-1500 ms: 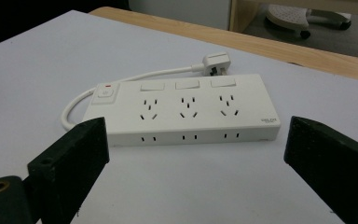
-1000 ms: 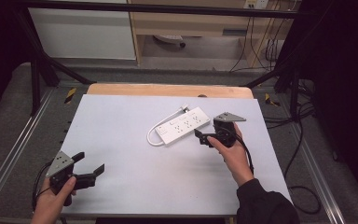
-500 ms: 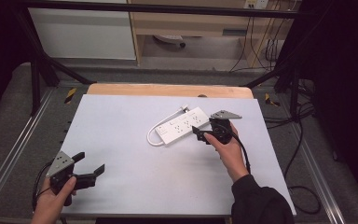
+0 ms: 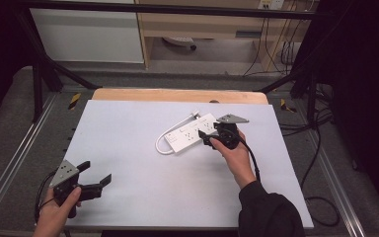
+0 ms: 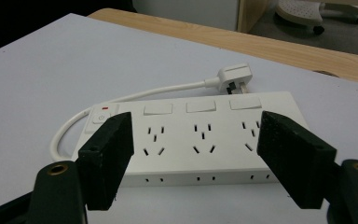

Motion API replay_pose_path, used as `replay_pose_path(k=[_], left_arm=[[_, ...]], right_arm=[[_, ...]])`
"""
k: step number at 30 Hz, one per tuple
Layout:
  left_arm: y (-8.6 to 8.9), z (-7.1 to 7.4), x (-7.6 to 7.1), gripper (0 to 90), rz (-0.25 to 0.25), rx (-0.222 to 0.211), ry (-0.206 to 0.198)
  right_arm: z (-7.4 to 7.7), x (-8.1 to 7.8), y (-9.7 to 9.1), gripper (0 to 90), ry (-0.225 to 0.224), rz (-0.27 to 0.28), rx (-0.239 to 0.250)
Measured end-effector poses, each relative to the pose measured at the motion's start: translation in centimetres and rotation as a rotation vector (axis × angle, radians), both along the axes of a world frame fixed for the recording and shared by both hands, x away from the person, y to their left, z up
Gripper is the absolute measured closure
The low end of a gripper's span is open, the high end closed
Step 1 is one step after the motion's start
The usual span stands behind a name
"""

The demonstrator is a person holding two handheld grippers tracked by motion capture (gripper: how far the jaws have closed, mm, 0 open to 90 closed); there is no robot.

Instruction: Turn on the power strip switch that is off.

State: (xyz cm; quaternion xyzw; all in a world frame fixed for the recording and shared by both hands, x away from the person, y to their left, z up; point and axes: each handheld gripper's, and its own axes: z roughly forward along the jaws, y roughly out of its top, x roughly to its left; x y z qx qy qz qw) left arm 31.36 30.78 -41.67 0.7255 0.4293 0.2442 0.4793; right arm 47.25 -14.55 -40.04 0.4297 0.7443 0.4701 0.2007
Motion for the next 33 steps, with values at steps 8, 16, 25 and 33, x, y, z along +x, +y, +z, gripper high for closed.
replay_pose_path(k=[8,16,25,33], left_arm=[[0.0,-0.1,0.1,7.0,0.001,0.001,0.001],[-0.1,-0.1,0.1,7.1,-0.003,0.002,0.003],[-0.1,0.1,0.1,7.0,-0.005,-0.004,-0.002],[-0.1,0.0,0.1,7.1,-0.007,0.0,-0.002]], right_arm=[[0.0,0.6,0.7,33.1,0.003,0.012,0.0],[0.1,1.2,1.2,43.9,-0.01,0.005,0.029],[-0.8,2.1,1.9,60.0,-0.023,-0.025,0.063],[-1.1,2.8,2.7,68.7,-0.031,-0.023,0.059]])
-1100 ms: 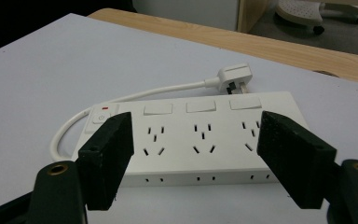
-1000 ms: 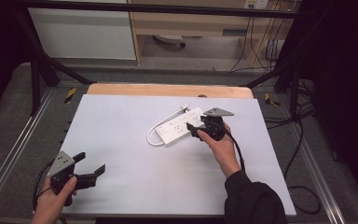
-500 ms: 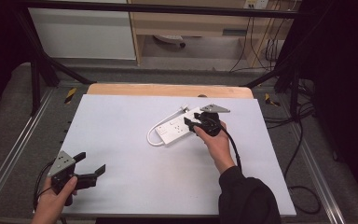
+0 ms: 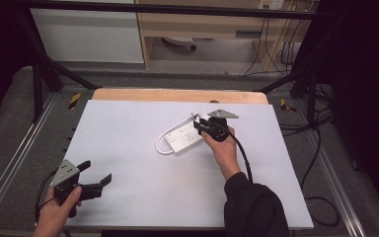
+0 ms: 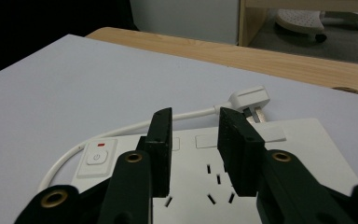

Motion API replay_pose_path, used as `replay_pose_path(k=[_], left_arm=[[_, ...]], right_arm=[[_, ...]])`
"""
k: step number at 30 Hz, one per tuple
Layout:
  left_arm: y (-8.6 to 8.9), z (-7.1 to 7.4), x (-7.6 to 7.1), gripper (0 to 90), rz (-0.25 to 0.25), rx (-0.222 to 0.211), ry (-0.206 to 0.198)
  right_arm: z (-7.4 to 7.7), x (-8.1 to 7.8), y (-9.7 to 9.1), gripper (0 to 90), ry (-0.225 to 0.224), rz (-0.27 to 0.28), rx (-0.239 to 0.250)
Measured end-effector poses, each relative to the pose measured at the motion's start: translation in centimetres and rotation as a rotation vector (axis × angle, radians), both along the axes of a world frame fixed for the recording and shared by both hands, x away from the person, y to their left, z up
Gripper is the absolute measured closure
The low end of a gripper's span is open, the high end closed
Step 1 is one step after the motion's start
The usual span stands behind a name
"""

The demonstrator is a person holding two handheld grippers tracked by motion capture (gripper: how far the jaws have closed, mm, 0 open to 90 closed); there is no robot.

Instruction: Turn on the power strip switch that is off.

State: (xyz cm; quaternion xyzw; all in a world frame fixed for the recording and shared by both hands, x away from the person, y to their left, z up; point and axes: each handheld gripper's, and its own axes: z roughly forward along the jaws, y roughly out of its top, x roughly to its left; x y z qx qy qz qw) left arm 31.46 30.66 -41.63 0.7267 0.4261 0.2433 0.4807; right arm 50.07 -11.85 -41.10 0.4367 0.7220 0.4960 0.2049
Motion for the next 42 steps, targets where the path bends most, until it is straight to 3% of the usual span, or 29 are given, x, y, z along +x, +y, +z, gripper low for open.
replay_pose_path(k=[16,23,42], left_arm=[[0.0,0.0,0.0,7.1,-0.003,0.0,0.0],[0.0,0.0,0.0,7.1,-0.004,0.0,-0.001],[0.0,0.1,0.0,7.1,-0.006,0.003,-0.002]], right_arm=[[-0.6,1.0,2.1,81.6,-0.017,0.01,0.024],[-0.9,1.3,2.6,85.8,-0.001,0.012,0.044],[-1.7,1.7,3.6,89.6,0.013,0.022,0.03]])
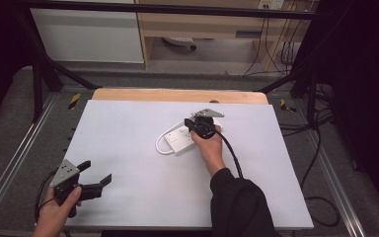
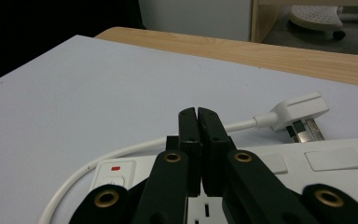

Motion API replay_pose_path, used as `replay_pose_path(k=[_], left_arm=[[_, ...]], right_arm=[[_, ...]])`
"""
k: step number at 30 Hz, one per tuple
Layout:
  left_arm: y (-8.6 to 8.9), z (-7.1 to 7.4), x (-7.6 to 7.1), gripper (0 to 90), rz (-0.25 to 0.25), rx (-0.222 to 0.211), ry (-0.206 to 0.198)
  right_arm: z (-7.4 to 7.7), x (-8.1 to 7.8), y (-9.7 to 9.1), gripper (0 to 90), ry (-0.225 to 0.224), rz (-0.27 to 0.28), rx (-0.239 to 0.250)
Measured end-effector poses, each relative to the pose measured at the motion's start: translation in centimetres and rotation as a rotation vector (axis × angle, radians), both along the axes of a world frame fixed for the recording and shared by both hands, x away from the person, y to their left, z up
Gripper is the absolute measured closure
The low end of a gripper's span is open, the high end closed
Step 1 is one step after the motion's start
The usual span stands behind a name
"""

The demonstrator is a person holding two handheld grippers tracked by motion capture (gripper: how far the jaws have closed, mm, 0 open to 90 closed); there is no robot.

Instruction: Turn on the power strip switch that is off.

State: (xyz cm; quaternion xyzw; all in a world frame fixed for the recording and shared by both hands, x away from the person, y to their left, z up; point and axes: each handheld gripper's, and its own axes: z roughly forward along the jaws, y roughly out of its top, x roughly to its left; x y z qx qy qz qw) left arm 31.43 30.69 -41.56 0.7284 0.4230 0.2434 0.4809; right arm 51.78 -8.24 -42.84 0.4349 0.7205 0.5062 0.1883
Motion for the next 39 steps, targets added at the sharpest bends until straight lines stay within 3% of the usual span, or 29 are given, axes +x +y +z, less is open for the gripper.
replay_pose_path(k=[39], left_arm=[[0.0,0.0,0.0,7.2,-0.003,0.0,0.0]], right_arm=[[-1.9,0.3,1.1,90.0,0.042,0.021,-0.041]])
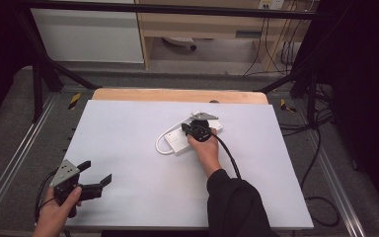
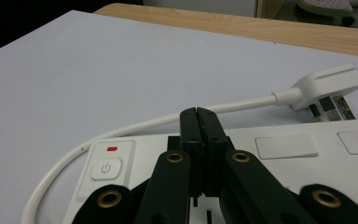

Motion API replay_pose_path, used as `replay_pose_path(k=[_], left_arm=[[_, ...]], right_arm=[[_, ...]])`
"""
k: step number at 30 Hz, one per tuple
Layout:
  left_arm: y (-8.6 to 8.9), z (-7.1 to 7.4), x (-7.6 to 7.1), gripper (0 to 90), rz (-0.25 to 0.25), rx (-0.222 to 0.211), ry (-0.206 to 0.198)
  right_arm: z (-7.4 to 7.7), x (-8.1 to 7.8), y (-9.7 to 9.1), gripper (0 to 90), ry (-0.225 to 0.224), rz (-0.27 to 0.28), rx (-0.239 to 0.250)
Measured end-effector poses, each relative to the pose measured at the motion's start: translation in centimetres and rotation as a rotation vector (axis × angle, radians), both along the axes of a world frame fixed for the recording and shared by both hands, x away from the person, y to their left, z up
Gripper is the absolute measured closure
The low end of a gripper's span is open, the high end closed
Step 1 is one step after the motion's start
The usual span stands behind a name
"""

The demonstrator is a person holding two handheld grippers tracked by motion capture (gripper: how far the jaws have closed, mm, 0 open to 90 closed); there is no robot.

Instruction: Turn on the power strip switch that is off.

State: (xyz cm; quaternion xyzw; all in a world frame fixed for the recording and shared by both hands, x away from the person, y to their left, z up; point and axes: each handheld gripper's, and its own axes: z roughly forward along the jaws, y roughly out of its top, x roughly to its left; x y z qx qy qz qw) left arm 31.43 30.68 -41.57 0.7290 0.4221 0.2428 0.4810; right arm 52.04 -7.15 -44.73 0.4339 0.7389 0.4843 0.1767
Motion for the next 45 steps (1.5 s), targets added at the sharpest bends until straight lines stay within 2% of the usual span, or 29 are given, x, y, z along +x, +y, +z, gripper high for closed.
replay_pose_path(k=[23,45], left_arm=[[-0.02,0.0,-0.01,7.3,-0.001,-0.001,0.0],[-0.02,0.0,-0.01,7.4,-0.002,0.001,0.0]], right_arm=[[-0.54,0.02,0.39,90.0,0.009,-0.002,0.009],[-0.73,-0.3,0.66,90.0,-0.016,0.003,0.009]])
